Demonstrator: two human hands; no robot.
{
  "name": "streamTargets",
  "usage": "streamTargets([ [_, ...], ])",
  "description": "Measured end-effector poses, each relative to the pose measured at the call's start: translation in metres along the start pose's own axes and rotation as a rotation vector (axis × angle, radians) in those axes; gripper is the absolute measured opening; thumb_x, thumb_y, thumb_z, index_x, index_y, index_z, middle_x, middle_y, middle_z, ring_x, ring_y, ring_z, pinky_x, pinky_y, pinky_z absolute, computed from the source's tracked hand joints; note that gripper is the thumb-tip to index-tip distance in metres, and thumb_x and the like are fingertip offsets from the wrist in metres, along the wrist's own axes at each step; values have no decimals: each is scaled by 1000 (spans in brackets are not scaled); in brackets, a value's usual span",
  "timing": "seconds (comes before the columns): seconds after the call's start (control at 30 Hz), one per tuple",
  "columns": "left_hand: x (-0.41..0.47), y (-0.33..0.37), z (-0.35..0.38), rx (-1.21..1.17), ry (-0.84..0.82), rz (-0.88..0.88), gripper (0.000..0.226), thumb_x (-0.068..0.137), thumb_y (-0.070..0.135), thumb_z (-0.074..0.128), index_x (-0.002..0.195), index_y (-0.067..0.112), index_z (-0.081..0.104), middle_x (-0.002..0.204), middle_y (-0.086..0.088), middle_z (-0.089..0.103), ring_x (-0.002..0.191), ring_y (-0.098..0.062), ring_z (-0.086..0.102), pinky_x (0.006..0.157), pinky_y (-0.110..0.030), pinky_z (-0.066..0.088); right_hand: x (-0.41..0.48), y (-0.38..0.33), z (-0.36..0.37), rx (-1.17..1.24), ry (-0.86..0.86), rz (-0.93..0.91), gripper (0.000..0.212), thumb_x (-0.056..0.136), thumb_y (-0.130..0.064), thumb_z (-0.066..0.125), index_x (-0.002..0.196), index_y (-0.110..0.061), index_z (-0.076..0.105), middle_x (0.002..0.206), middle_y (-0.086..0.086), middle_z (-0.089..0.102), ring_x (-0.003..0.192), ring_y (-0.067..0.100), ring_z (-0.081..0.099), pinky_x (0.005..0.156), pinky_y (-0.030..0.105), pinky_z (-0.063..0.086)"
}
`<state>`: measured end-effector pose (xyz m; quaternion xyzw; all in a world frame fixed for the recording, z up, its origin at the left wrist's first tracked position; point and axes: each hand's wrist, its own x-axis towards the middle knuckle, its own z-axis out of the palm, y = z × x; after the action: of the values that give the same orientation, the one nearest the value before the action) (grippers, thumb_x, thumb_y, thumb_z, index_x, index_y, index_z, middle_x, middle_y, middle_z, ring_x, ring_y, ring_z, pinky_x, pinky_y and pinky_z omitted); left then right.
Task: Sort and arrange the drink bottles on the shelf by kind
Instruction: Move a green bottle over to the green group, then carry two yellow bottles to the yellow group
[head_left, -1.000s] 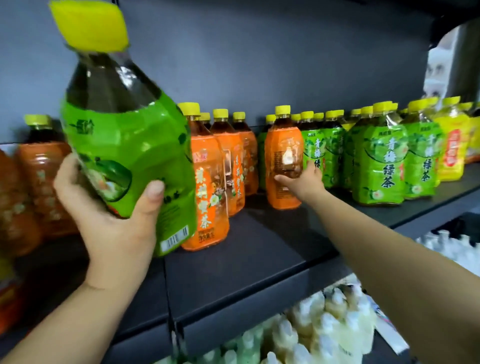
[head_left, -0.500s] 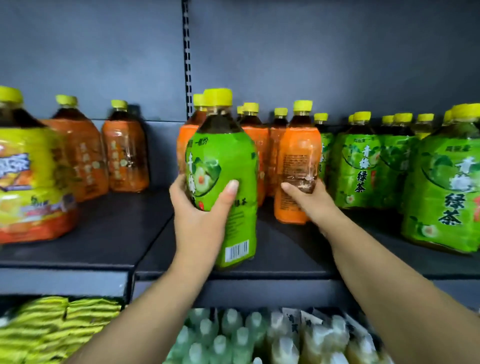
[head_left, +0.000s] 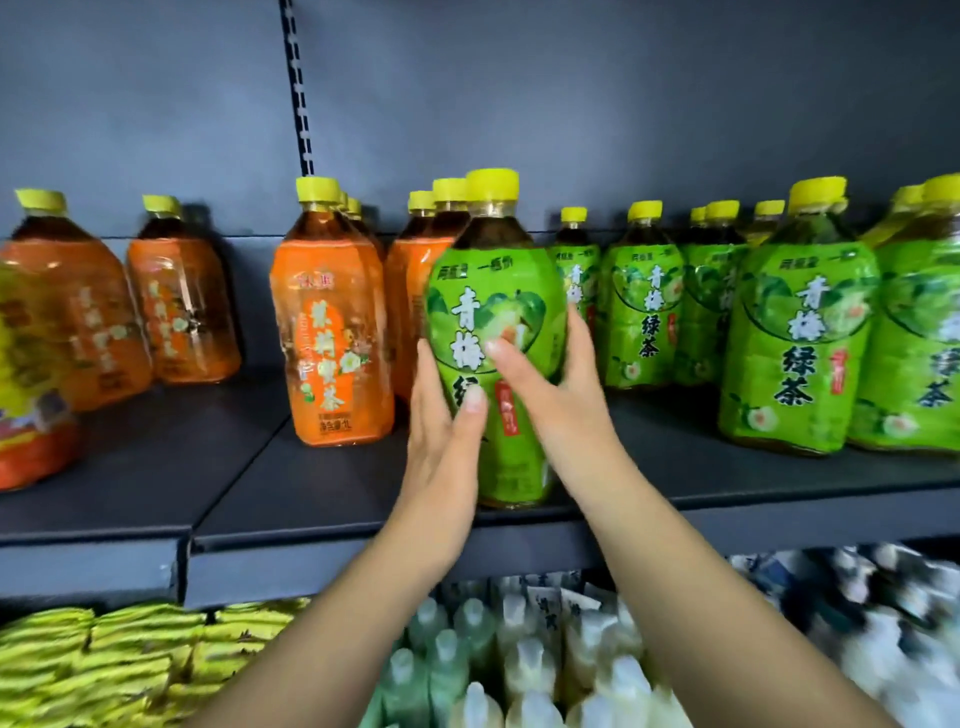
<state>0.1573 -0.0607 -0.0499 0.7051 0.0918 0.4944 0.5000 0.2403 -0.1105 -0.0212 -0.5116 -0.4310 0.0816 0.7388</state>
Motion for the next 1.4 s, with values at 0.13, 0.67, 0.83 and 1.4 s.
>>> streamTargets([
  [0.13, 3, -1, 1, 139, -359, -150, 44, 85, 62, 33, 125, 61, 13, 146, 29, 13, 132, 11, 15, 114, -21, 15, 1, -6, -44, -200, 203, -65, 77, 74, -37, 69, 138, -30, 27, 118, -27, 47, 104, -19, 46, 95, 6, 35],
  [0.67, -30, -14, 11, 1231, -105, 476, 45, 87, 33, 35, 52, 22, 61, 52, 5, 63, 43, -12, 59, 39, -16, 27, 45, 26, -90, -718, 396, 159, 78, 92, -34, 52, 147, -31, -4, 155, 13, 2, 141, 29, 16, 111, 38, 21],
  [0.83, -36, -11, 15, 1165, -160, 410, 38, 84, 29, 41, 65, 21, 72, 71, 5, 73, 72, -10, 71, 52, -17, 48, 42, 30, -94, -812, 307, 406, 93, 88, -27, 59, 144, -36, -14, 149, 17, 18, 128, 39, 36, 104, 47, 32],
  [1.4, -66, 7, -115, 1076, -71, 117, 57, 79, 48, 29, 91, 15, 74, 98, -6, 73, 98, -25, 67, 82, -36, 52, -53, -10, 13, -1023, -196, 273, 46, 92, -37, 46, 136, -21, 42, 140, 3, 45, 124, 24, 45, 93, 32, 40],
])
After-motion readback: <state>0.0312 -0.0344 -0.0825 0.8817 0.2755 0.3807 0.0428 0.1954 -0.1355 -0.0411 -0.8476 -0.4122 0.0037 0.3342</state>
